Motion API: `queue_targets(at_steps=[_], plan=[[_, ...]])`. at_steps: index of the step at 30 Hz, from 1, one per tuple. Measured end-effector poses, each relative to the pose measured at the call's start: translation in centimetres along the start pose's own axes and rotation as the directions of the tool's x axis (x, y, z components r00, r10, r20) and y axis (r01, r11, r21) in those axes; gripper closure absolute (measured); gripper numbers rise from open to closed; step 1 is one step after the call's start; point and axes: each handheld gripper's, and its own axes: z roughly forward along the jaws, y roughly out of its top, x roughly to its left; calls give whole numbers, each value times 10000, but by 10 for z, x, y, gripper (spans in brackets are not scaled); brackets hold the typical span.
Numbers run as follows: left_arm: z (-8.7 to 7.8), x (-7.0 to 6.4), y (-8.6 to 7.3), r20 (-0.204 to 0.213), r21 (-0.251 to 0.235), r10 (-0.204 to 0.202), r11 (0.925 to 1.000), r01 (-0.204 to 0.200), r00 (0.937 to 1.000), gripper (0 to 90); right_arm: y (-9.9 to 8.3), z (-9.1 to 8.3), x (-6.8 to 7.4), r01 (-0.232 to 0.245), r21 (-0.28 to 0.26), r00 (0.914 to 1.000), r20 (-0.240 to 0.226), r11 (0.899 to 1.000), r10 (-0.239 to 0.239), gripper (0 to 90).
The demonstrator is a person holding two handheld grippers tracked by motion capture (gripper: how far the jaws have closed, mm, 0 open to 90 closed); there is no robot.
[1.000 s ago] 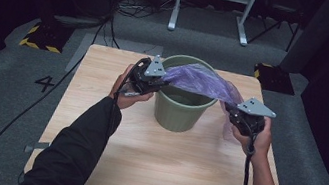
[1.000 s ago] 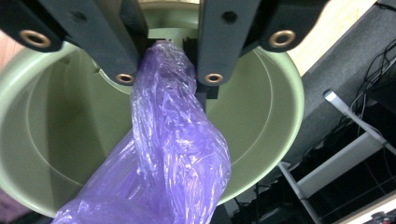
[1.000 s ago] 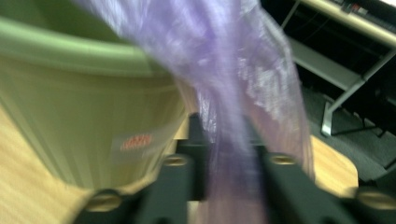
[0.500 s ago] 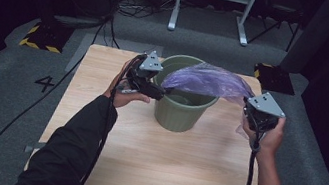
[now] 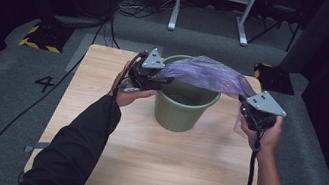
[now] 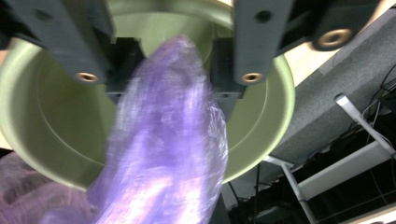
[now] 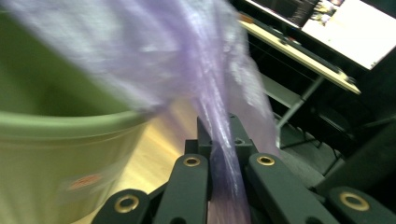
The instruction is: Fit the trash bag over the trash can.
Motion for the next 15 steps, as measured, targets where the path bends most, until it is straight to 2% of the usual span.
queue_targets(at_steps=[2,4,7,9,10,11,14,15], plan=[[5,-2,2,-39,117,36,9999,-35,10000,636,0,1,4,24,-38,10000,-96,10000,-24,879],[12,-5,6,340,315,-40,9995,30,9994,606,0,1,7,-70,-322,9995,-307,9995,60,877],[24,-9,10,739,1150,-3,9933,-82,9973,484,2,1,9,-194,-601,9989,-433,9980,168,878],[28,-11,11,468,1493,117,9886,-186,9988,338,4,1,12,-12,-547,9997,-256,9985,-2,882],[29,-10,11,668,1512,-37,9885,-65,9978,252,5,0,12,41,-569,9997,-221,9984,-54,883],[26,-9,10,636,1363,-129,9907,41,9979,220,6,0,13,85,-567,9998,-198,9984,-96,884],[16,-2,8,485,889,-398,9954,354,9980,144,5,0,12,148,-361,9998,125,9992,-144,890],[10,2,7,482,813,-439,9959,398,9979,156,5,-1,10,82,-292,9998,191,9995,-76,891]])
